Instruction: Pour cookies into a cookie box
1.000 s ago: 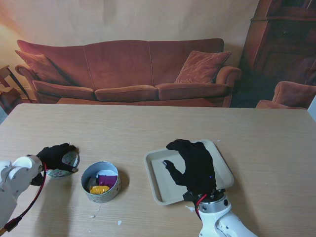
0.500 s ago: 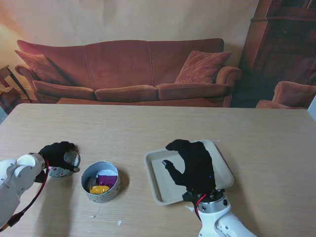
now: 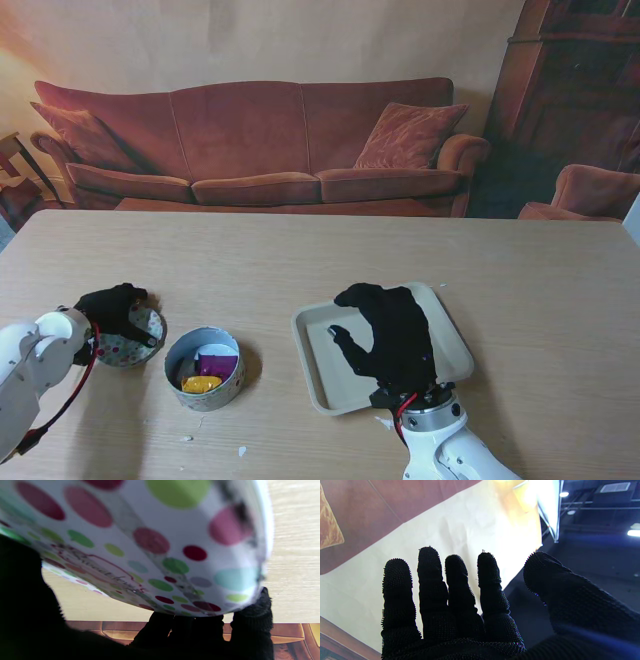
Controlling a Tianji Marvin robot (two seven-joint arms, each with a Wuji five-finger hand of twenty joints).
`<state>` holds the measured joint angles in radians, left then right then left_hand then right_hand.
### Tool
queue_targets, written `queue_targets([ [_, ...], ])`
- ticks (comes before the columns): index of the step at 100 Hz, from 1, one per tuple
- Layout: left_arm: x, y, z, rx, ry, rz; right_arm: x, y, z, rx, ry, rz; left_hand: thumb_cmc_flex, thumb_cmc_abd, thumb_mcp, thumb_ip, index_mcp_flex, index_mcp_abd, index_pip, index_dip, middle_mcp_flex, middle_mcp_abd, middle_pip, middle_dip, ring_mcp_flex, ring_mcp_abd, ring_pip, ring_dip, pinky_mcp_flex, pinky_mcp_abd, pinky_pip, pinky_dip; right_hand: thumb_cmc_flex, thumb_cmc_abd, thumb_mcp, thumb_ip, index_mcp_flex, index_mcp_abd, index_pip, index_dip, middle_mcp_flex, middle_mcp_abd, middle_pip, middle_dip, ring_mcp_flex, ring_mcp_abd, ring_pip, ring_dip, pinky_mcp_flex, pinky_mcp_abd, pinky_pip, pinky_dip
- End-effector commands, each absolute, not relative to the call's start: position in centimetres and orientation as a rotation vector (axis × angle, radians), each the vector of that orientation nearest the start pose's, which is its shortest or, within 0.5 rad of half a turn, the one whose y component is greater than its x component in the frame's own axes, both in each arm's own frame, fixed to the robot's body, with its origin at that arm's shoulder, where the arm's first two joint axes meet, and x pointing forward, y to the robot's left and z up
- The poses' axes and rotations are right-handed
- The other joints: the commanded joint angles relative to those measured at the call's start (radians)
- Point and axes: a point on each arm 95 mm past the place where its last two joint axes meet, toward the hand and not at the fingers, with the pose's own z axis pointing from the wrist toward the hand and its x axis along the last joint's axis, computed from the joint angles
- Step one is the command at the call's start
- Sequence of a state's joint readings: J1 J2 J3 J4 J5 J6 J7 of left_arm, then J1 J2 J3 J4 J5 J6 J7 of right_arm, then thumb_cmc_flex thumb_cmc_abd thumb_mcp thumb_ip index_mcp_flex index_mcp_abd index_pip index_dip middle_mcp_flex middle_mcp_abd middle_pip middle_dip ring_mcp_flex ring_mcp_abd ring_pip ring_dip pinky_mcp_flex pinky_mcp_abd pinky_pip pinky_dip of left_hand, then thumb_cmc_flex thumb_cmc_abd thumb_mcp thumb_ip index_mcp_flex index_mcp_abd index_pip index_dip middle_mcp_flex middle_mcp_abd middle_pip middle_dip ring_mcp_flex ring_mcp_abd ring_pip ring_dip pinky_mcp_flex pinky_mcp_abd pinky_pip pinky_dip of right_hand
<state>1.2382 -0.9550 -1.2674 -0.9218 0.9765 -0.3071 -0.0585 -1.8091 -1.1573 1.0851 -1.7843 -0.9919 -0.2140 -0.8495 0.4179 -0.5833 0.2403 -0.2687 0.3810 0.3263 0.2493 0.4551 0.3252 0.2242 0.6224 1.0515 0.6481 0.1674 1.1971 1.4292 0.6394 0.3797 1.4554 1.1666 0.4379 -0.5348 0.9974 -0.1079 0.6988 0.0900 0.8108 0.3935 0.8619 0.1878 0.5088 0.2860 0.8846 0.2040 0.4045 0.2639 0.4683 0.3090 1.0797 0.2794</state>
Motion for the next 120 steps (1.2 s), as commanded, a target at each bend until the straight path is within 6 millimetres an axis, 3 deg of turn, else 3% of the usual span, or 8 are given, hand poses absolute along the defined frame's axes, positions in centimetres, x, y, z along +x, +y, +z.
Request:
queue_targets([
  [1, 43.1, 21.4, -42.3, -1.506, 1.775, -0.934, 28.5, 7.6, -28.3, 0.858, 0.794, 2.227, 0.233, -0.033, 0.409, 0.153, 0.105, 0.009, 0.245, 0.077, 0.185, -0.031, 0.134, 0.015, 0.072, -0.040, 0.087, 0.023, 0.149, -0.216, 0.420, -0.042, 0.017, 0.004, -0.013, 0.032, 0.020, -0.026, -0.045, -0.004, -0.013, -0.021, -0.019, -0.007, -0.026, -0.027, -0.005, -0.005, -0.019, -0.004, -0.017, 0.013],
  [21, 43.0, 21.4, -40.4, -1.475, 1.741, -1.006, 28.4, 7.6, -28.2, 0.858, 0.785, 2.231, 0.270, -0.053, 0.458, 0.155, 0.241, -0.022, 0.467, 0.095, 0.427, -0.095, 0.250, 0.034, 0.308, -0.069, 0.241, -0.070, 0.435, -0.246, 0.595, -0.247, 0.014, 0.010, -0.013, 0.027, 0.023, -0.025, -0.041, -0.009, -0.012, -0.020, -0.019, -0.007, -0.026, -0.026, -0.005, -0.005, -0.018, -0.005, -0.018, 0.017],
  [32, 42.5, 21.2, -39.0, -1.476, 1.704, -1.090, 28.4, 7.6, -28.2, 0.861, 0.782, 2.232, 0.363, -0.051, 0.429, 0.138, 0.348, -0.068, 0.578, 0.059, 0.566, -0.115, 0.285, 0.017, 0.432, -0.061, 0.278, -0.149, 0.453, -0.249, 0.638, -0.255, 0.012, 0.014, -0.015, 0.028, 0.026, -0.026, -0.041, -0.010, -0.011, -0.019, -0.020, -0.008, -0.026, -0.026, -0.005, -0.005, -0.018, -0.006, -0.018, 0.019],
  [50, 41.2, 20.9, -36.2, -1.518, 1.638, -1.222, 28.3, 7.5, -28.1, 0.871, 0.769, 2.237, 0.673, 0.076, 0.126, 0.191, 0.411, -0.141, 0.689, -0.124, 0.634, -0.074, 0.171, 0.183, 0.396, 0.039, 0.183, -0.164, 0.436, -0.095, 0.525, -0.284, 0.009, 0.027, -0.021, 0.029, 0.028, -0.026, -0.042, -0.013, -0.014, -0.018, -0.022, -0.008, -0.028, -0.027, -0.005, -0.005, -0.015, -0.005, -0.018, 0.023],
  [61, 40.3, 21.1, -34.6, -1.487, 1.658, -1.243, 28.3, 7.5, -28.0, 0.870, 0.767, 2.237, 0.711, 0.125, 0.085, 0.205, 0.429, -0.158, 0.665, -0.098, 0.566, -0.086, -0.012, 0.266, 0.222, 0.090, 0.010, -0.106, 0.177, -0.021, 0.283, -0.083, 0.008, 0.034, -0.025, 0.030, 0.026, -0.026, -0.044, -0.015, -0.014, -0.019, -0.023, -0.009, -0.028, -0.026, -0.005, -0.005, -0.012, -0.003, -0.017, 0.025],
  [73, 39.3, 21.2, -33.4, -1.469, 1.685, -1.268, 28.3, 7.5, -28.0, 0.871, 0.763, 2.240, 0.727, 0.155, 0.060, 0.207, 0.426, -0.210, 0.649, -0.014, 0.571, -0.158, -0.217, 0.129, 0.104, 0.138, -0.290, -0.240, -0.084, 0.022, -0.028, -0.061, 0.008, 0.041, -0.027, 0.032, 0.026, -0.024, -0.045, -0.017, -0.015, -0.018, -0.024, -0.009, -0.028, -0.026, -0.005, -0.005, -0.008, -0.003, -0.016, 0.027],
  [91, 37.7, 20.8, -32.6, -1.395, 1.705, -1.336, 28.2, 7.5, -28.0, 0.873, 0.758, 2.242, 0.710, 0.182, 0.014, 0.206, 0.464, -0.323, 0.612, -0.004, 0.667, -0.227, -0.382, -0.166, 0.045, 0.072, -0.648, -0.636, -0.483, 0.051, -0.518, -0.350, 0.011, 0.043, -0.028, 0.032, 0.025, -0.026, -0.044, -0.018, -0.017, -0.018, -0.024, -0.009, -0.026, -0.028, -0.004, -0.005, 0.000, -0.001, -0.013, 0.030],
  [120, 35.0, 19.8, -30.0, -1.203, 1.702, -1.505, 28.2, 7.5, -28.0, 0.884, 0.757, 2.246, 0.649, 0.124, 0.144, 0.163, 0.515, -0.323, 0.615, 0.003, 0.754, -0.200, -0.365, -0.186, 0.075, 0.044, -0.611, -0.629, -0.540, -0.076, -0.527, -0.447, 0.013, 0.049, -0.029, 0.030, 0.022, -0.024, -0.042, -0.023, -0.019, -0.020, -0.024, -0.009, -0.023, -0.026, -0.004, -0.004, 0.010, 0.001, -0.008, 0.035],
])
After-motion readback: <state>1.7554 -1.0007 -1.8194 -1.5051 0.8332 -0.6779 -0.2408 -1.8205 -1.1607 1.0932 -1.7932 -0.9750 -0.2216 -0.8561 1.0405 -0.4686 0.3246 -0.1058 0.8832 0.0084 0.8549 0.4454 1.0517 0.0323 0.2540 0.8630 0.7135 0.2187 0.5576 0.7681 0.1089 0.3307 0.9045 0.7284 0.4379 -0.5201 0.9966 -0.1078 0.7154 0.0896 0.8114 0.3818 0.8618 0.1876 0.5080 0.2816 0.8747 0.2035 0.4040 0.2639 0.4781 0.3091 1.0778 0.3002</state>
